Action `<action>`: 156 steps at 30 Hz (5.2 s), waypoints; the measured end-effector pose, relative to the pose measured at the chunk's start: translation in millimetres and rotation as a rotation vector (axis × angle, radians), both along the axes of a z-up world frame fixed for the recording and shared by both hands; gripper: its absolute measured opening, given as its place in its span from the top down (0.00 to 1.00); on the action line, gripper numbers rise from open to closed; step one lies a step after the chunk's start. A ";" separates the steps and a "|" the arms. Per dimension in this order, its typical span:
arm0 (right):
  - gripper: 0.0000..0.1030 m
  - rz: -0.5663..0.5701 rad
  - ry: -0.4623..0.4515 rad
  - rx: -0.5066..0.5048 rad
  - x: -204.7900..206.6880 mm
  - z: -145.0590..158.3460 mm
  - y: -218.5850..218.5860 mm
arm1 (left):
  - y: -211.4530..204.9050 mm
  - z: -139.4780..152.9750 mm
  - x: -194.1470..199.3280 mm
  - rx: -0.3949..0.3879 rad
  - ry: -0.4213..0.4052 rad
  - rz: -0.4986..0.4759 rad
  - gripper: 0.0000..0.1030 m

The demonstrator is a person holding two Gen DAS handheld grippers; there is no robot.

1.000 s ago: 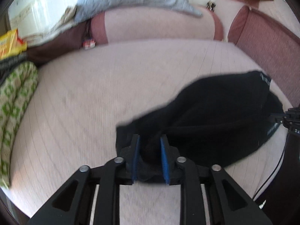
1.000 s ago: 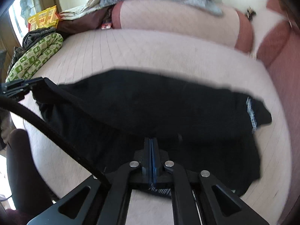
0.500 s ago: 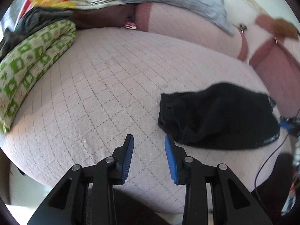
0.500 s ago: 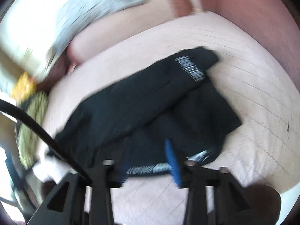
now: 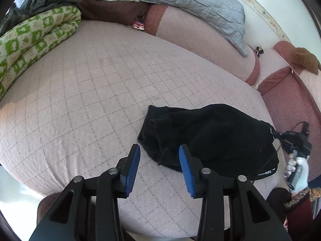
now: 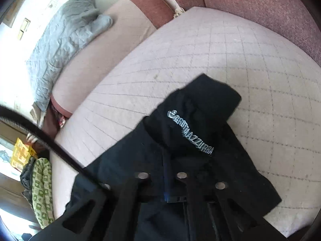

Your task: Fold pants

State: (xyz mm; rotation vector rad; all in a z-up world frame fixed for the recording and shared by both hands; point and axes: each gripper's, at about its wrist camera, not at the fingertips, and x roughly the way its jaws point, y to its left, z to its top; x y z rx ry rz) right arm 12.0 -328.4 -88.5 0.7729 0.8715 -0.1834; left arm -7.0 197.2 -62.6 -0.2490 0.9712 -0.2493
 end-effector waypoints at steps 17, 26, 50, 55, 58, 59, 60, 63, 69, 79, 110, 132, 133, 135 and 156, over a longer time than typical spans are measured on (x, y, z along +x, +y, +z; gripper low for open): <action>0.38 -0.072 0.054 0.041 -9.8 -21.9 -41.8 | -20.5 -4.0 0.5 -0.010 0.011 -0.003 0.60; 0.91 -0.082 -0.039 0.026 -27.9 10.9 -31.6 | -14.2 -5.0 11.1 -0.014 0.016 0.014 0.59; 0.67 0.425 -0.020 -0.301 -53.4 61.7 113.2 | -11.5 -46.7 34.9 -0.126 0.114 0.045 0.51; 0.67 0.946 -0.060 -0.221 25.9 50.8 254.3 | -8.4 -60.4 19.3 -0.188 0.139 0.088 0.52; 0.60 1.125 -0.042 -0.269 59.0 40.0 319.0 | -10.8 -63.7 17.8 -0.188 0.131 0.081 0.52; 0.55 1.189 -0.028 -0.287 69.8 33.9 342.5 | -11.5 -64.1 18.3 -0.186 0.124 0.083 0.52; 0.54 1.235 -0.021 -0.324 77.7 28.0 363.4 | -11.4 -64.1 19.0 -0.188 0.122 0.083 0.52; 0.52 1.344 0.012 -0.422 87.9 4.5 401.9 | -13.1 -66.9 21.3 -0.193 0.121 0.085 0.77; 0.91 1.381 0.034 -0.533 78.6 -5.8 419.4 | -9.1 -65.4 21.1 -0.206 0.120 0.078 0.89; 0.91 1.242 -0.007 -0.430 107.2 24.2 414.7 | -3.6 -47.3 53.3 -0.179 0.104 0.083 0.88; 0.81 1.101 0.083 -0.217 146.0 -21.5 417.2 | 27.6 -64.9 39.8 -0.024 0.180 0.150 0.96; 0.63 0.197 0.191 -0.160 -7.8 -17.5 -21.6 | -64.6 -51.7 43.1 -0.016 0.100 -0.075 0.69; 0.72 0.175 0.188 -0.066 -10.3 -26.8 -40.1 | -69.2 -54.3 43.1 0.008 0.118 -0.077 0.69; 0.83 0.158 0.175 -0.029 -14.0 -25.6 -50.4 | -74.3 -56.5 42.6 0.026 0.135 -0.077 0.69; 0.49 0.504 0.000 -0.300 25.7 38.0 84.9 | -2.3 -52.0 50.2 -0.084 0.095 0.113 0.58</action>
